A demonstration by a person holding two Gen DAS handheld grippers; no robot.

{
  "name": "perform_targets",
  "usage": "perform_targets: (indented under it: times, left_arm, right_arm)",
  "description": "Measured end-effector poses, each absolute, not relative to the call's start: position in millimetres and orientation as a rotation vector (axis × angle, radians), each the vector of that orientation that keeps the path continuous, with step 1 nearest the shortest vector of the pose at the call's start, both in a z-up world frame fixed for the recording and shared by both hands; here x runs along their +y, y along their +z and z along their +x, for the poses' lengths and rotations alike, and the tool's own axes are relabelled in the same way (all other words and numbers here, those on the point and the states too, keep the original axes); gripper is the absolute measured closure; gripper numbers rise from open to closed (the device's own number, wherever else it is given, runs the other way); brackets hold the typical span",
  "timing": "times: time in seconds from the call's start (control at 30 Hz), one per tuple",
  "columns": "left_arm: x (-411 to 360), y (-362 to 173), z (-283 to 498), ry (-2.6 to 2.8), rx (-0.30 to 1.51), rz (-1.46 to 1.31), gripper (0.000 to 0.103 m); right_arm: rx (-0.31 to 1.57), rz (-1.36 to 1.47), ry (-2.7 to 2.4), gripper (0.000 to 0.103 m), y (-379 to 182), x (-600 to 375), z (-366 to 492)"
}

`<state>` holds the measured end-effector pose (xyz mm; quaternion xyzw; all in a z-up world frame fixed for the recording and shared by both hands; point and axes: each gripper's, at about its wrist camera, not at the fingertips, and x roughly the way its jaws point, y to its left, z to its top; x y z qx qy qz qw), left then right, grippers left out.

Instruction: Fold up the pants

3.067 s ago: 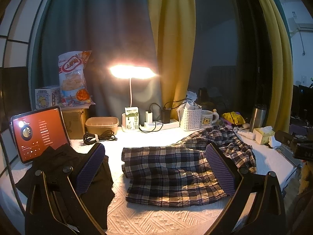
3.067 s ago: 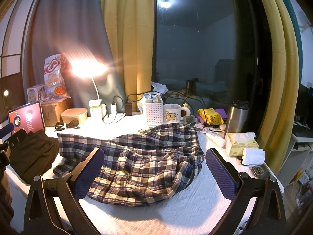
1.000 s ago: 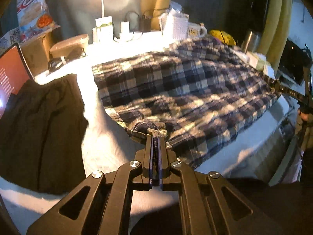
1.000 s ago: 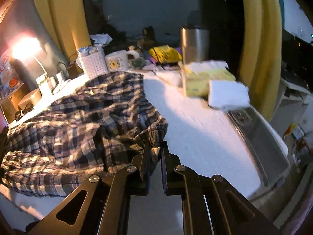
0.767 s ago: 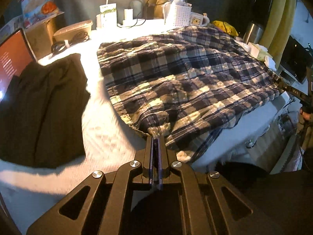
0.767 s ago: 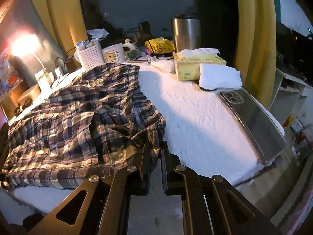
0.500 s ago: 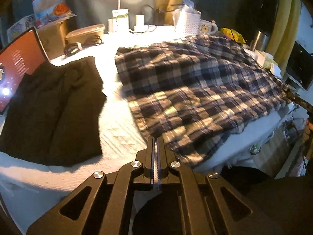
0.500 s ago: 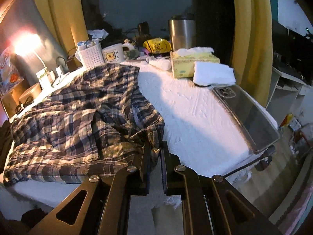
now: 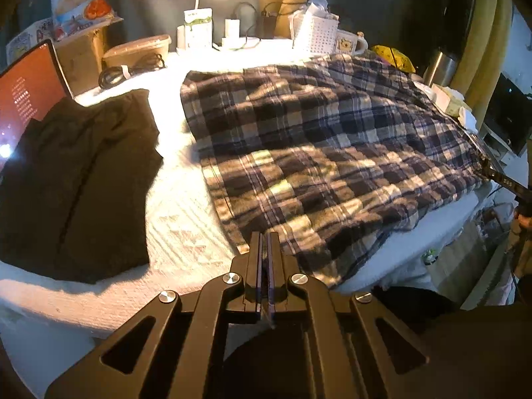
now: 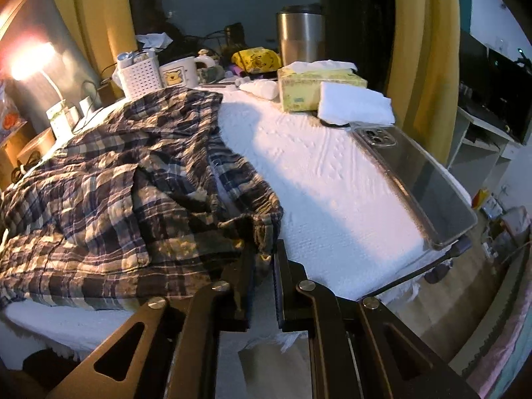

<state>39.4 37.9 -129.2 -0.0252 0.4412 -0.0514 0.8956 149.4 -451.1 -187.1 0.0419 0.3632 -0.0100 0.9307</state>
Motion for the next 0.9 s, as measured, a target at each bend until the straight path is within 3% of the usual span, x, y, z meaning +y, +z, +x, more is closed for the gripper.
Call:
perform_targets:
  times: [0.07, 0.13, 0.2, 0.27, 0.3, 0.37, 0.9]
  left_arm:
    - [41.1, -121.9, 41.9, -0.092, 0.900, -0.048, 0.100]
    - [44.4, -115.9, 46.1, -0.078, 0.893, -0.045, 0.093]
    - [49.2, -109.0, 50.8, -0.066, 0.870, -0.051, 0.056]
    - [55.0, -101.3, 58.2, -0.051, 0.844, -0.065, 0.054]
    - [56.2, -99.6, 61.9, -0.048, 0.842, -0.066, 0.054]
    - [60.3, -93.8, 73.0, -0.031, 0.829, -0.070, 0.054]
    - [79.1, -70.8, 194.7, 0.007, 0.797, -0.053, 0.054]
  right_arm:
    - [0.717, 0.106, -0.002, 0.094, -178.2, -452.6, 146.0]
    - [0.690, 0.096, 0.006, 0.087, -167.5, -451.0, 144.5]
    - [0.673, 0.079, -0.011, 0.078, -157.9, -449.5, 144.9]
    - [0.653, 0.087, -0.013, 0.059, -147.9, -451.2, 146.6]
    - [0.644, 0.096, -0.017, 0.035, -143.9, -452.8, 147.2]
    - [0.605, 0.127, -0.030, 0.020, -132.3, -459.1, 147.5]
    - [0.604, 0.063, 0.057, 0.020, -105.1, -432.4, 252.2]
